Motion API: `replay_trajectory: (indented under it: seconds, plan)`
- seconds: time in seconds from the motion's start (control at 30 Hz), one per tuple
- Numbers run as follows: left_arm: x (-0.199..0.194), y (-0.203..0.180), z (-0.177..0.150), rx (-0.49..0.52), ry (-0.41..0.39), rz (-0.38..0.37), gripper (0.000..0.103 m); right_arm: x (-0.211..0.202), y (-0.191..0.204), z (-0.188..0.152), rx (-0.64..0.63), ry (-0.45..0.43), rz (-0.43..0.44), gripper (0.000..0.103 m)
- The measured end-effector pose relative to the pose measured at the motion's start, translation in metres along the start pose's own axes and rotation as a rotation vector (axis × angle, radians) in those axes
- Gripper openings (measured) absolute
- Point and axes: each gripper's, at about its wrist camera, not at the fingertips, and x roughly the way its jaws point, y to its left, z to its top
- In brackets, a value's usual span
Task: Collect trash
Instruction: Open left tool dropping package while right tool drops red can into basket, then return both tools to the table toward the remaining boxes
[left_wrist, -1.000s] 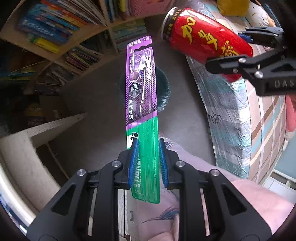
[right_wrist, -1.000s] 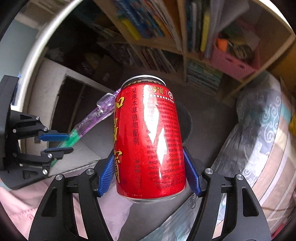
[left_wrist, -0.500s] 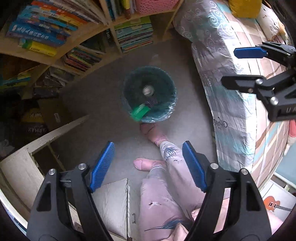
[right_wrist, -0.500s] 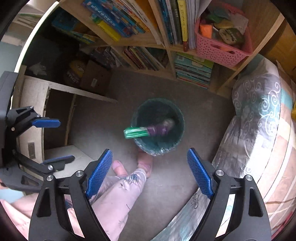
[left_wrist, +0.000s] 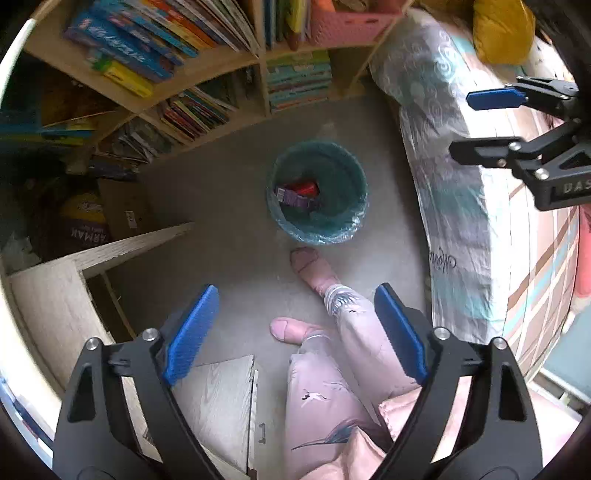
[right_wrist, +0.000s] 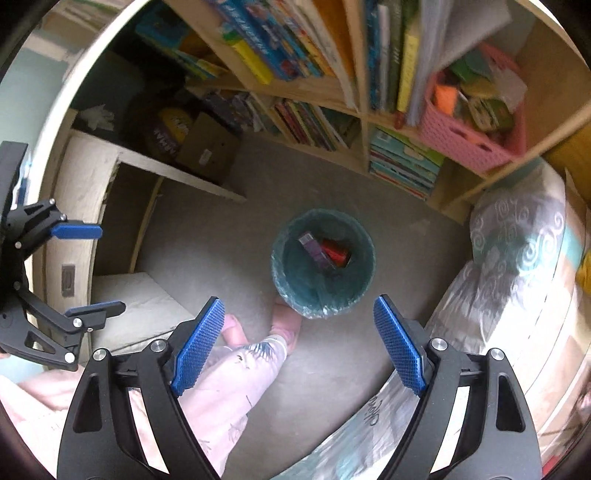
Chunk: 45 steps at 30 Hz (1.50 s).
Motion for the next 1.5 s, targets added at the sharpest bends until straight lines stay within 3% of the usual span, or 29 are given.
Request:
replay_trajectory:
  seconds: [0.43,0.57,0.83,1.17,1.5]
  plan:
    - [-0.065,0.039,-0.047,-0.169,-0.145,0.045,0.088,-0.052,0.078,0.046,-0.336,-0.063,0.033,0.088]
    - [-0.084,0.055,-0.069,-0.244,-0.189,0.080,0.096,-0.065,0.115,0.060,-0.462,-0.080,0.037,0.089]
    - [-0.111,0.088,-0.119,-0.420,-0.255,0.154,0.096,-0.078,0.199,0.083,-0.679,-0.107,0.060,0.093]
    - [-0.132,0.140,-0.207,-0.650,-0.310,0.205,0.096,-0.078,0.314,0.092,-0.945,-0.095,0.098,0.093]
    - [-0.138,0.187,-0.314,-0.878,-0.293,0.277,0.096,-0.063,0.419,0.084,-1.159,-0.079,0.130,0.093]
